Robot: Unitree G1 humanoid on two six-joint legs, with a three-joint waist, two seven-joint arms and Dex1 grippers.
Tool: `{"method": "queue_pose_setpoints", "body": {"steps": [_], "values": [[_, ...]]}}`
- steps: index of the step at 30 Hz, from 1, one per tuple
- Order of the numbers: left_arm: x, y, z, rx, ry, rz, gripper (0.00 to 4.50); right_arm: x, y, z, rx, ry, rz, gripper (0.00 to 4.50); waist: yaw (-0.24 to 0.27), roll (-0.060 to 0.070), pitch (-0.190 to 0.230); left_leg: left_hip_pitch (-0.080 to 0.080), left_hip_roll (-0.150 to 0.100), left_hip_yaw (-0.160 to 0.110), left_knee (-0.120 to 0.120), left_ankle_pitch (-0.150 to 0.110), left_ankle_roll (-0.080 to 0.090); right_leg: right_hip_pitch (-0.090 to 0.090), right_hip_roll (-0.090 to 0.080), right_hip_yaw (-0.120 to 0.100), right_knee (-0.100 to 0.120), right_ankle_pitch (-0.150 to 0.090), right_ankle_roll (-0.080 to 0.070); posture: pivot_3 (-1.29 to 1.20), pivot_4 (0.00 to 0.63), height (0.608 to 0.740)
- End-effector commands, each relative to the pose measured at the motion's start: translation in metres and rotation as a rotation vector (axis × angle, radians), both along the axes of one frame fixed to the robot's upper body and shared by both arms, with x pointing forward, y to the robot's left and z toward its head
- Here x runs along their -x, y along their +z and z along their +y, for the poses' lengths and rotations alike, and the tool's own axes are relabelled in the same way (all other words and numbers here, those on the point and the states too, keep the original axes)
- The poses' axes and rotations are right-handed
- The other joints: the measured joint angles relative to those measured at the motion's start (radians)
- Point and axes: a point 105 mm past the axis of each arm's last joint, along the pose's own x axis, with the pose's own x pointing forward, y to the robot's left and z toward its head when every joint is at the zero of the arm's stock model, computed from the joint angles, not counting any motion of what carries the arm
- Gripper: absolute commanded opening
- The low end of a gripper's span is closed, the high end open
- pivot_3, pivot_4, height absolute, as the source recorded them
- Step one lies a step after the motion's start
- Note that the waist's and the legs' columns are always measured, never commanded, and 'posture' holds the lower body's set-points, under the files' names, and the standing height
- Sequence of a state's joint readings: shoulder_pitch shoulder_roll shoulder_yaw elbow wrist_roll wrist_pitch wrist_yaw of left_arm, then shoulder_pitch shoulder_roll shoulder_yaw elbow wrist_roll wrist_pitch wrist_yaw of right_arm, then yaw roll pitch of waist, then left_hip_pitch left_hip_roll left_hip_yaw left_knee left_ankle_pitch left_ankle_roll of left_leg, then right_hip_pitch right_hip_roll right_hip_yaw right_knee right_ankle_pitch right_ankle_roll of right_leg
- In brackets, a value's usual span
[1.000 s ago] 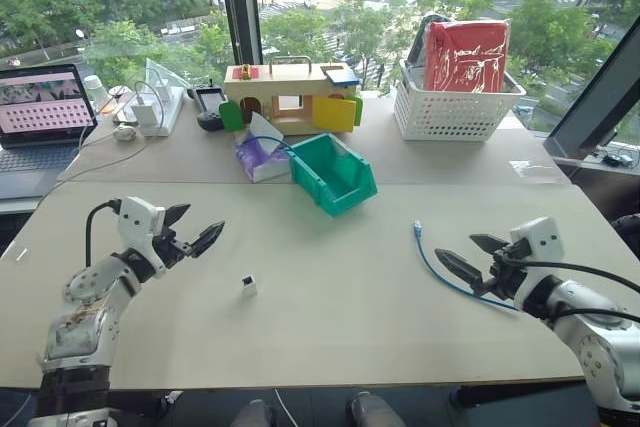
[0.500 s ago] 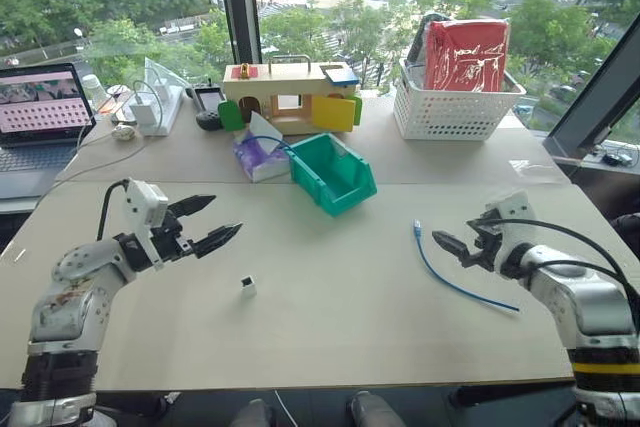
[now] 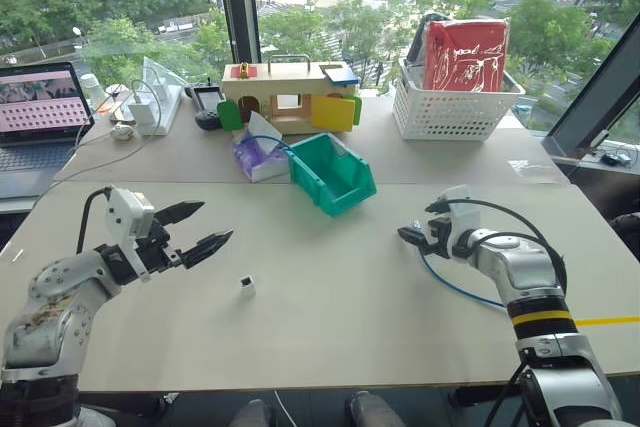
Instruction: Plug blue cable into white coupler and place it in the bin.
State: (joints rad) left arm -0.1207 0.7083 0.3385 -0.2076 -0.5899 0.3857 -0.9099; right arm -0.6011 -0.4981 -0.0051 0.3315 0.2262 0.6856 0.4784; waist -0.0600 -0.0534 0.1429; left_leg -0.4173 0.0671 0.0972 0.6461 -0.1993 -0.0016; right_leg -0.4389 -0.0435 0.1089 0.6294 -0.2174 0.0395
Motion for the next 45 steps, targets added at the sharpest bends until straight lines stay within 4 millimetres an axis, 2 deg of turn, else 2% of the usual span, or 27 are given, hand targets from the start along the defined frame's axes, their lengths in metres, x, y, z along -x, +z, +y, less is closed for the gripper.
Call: {"method": "queue_pose_setpoints", "body": {"steps": [1,2,6,8,9,10,12,14,18,20,23,28,29,34,38,39,40,45], "values": [[0.004,0.016,0.002,-0.014,0.001,-0.056,4.50,0.005,-0.003,0.001,0.000,0.005,0.028,2.64,-0.001,0.000,0.000,0.000,0.000,0.000,0.000,0.000,0.000,0.000,0.000,0.000,0.000,0.000,0.000,0.00,0.150,0.737],[0.004,0.016,0.002,-0.016,0.001,-0.057,4.50,0.008,-0.004,0.002,-0.001,0.015,0.036,2.43,-0.001,0.000,0.000,0.000,0.000,0.000,0.000,0.000,0.000,0.000,0.000,0.000,0.000,0.000,0.000,0.00,0.150,0.737],[0.003,0.018,0.001,-0.024,-0.012,-0.061,4.50,0.018,-0.007,0.008,0.001,0.057,0.064,1.00,-0.003,0.000,0.000,0.000,0.000,-0.001,0.000,0.000,0.000,0.000,0.000,-0.001,0.000,0.000,-0.001,0.00,0.150,0.737],[0.002,0.021,-0.003,-0.033,-0.037,-0.071,4.50,0.022,-0.004,0.017,0.017,0.141,0.039,0.33,-0.004,0.000,0.000,0.000,0.000,-0.001,0.000,0.000,0.000,0.000,0.000,-0.001,0.000,-0.001,-0.001,0.00,0.150,0.737],[0.001,0.022,-0.005,-0.038,-0.048,-0.075,4.50,0.023,-0.001,0.022,0.028,0.186,0.022,0.18,-0.003,0.000,0.000,0.000,0.000,-0.002,0.000,0.000,0.000,0.000,0.000,-0.002,0.000,-0.001,-0.001,0.00,0.150,0.737],[0.000,0.022,-0.008,-0.041,-0.060,-0.079,4.50,0.023,0.001,0.026,0.041,0.224,0.000,0.17,-0.003,0.000,0.000,0.000,0.000,-0.002,0.000,0.000,0.000,0.000,0.000,-0.002,0.000,-0.001,-0.001,0.00,0.150,0.737],[-0.004,0.024,-0.020,-0.059,-0.121,-0.083,4.50,0.022,0.021,0.044,0.105,0.401,-0.115,0.17,-0.004,0.000,0.000,0.000,0.000,-0.002,0.000,0.000,0.000,0.001,0.000,-0.002,0.000,-0.001,-0.001,0.00,0.150,0.737],[-0.005,0.024,-0.028,-0.076,-0.170,-0.081,4.50,0.026,0.029,0.062,0.153,0.554,-0.163,0.17,-0.007,0.001,0.001,0.000,0.000,-0.002,0.000,0.000,0.000,0.001,0.000,-0.002,0.000,-0.001,0.000,0.00,0.150,0.737],[-0.006,0.018,-0.047,-0.140,-0.291,-0.054,4.50,0.049,0.024,0.107,0.317,0.934,-0.202,0.17,-0.010,0.001,0.001,0.000,0.000,-0.002,0.000,0.000,0.000,0.001,0.001,-0.002,0.001,-0.001,-0.001,0.00,0.150,0.737],[-0.007,0.016,-0.055,-0.162,-0.343,-0.040,4.50,0.057,0.019,0.123,0.366,1.063,-0.207,0.17,-0.009,0.001,0.001,0.000,0.000,-0.003,0.000,0.000,0.000,0.000,0.001,-0.003,0.001,-0.001,-0.001,0.00,0.150,0.737],[-0.006,0.007,-0.067,-0.230,-0.421,-0.027,4.50,0.057,0.016,0.139,0.393,1.153,-0.224,0.17,-0.006,0.001,0.001,0.000,0.000,-0.003,0.000,0.000,0.000,0.000,0.001,-0.003,0.001,-0.001,-0.001,0.00,0.150,0.737],[-0.008,-0.001,-0.081,-0.295,-0.510,-0.025,4.50,0.049,0.014,0.141,0.427,1.200,-0.212,0.17,0.002,0.002,0.001,-0.003,0.000,-0.003,0.003,0.000,0.000,0.000,0.001,-0.004,0.001,-0.001,-0.001,0.00,0.150,0.737],[-0.010,-0.002,-0.083,-0.304,-0.524,-0.023,4.50,0.047,0.016,0.141,0.415,1.194,-0.208,0.67,0.004,0.002,0.001,-0.003,0.000,-0.003,0.004,0.000,0.000,0.000,0.001,-0.004,0.001,-0.001,-0.001,0.00,0.150,0.737],[-0.017,-0.009,-0.099,-0.357,-0.601,-0.026,4.50,0.039,0.036,0.129,0.346,1.117,-0.225,2.36,0.017,0.002,0.002,-0.003,0.000,-0.004,0.005,0.000,0.000,0.000,0.001,-0.004,0.002,-0.001,-0.001,0.00,0.150,0.737],[-0.025,-0.015,-0.109,-0.384,-0.640,-0.019,4.50,0.041,0.053,0.119,0.278,1.037,-0.255,3.63,0.023,0.003,0.002,-0.005,0.000,-0.005,0.008,0.000,0.000,0.000,0.001,-0.005,0.002,-0.001,-0.001,0.00,0.150,0.737],[-0.027,-0.018,-0.114,-0.391,-0.658,-0.014,4.50,0.042,0.058,0.113,0.266,0.999,-0.270,4.08,0.024,0.003,0.002,-0.006,0.000,-0.005,0.008,0.000,0.000,0.000,0.001,-0.006,0.002,-0.001,-0.001,0.00,0.150,0.737],[-0.028,-0.022,-0.119,-0.399,-0.676,-0.004,4.50,0.045,0.062,0.107,0.253,0.961,-0.273,4.31,0.026,0.003,0.002,-0.006,0.000,-0.006,0.008,0.000,0.000,0.000,0.001,-0.006,0.002,-0.001,-0.001,0.00,0.150,0.737],[-0.034,-0.039,-0.137,-0.443,-0.741,0.031,4.50,0.067,0.071,0.085,0.178,0.838,-0.247,4.31,0.045,0.005,0.003,-0.009,0.000,-0.010,0.012,-0.001,0.001,0.000,0.001,-0.010,0.003,-0.001,-0.001,0.00,0.150,0.737]]}}
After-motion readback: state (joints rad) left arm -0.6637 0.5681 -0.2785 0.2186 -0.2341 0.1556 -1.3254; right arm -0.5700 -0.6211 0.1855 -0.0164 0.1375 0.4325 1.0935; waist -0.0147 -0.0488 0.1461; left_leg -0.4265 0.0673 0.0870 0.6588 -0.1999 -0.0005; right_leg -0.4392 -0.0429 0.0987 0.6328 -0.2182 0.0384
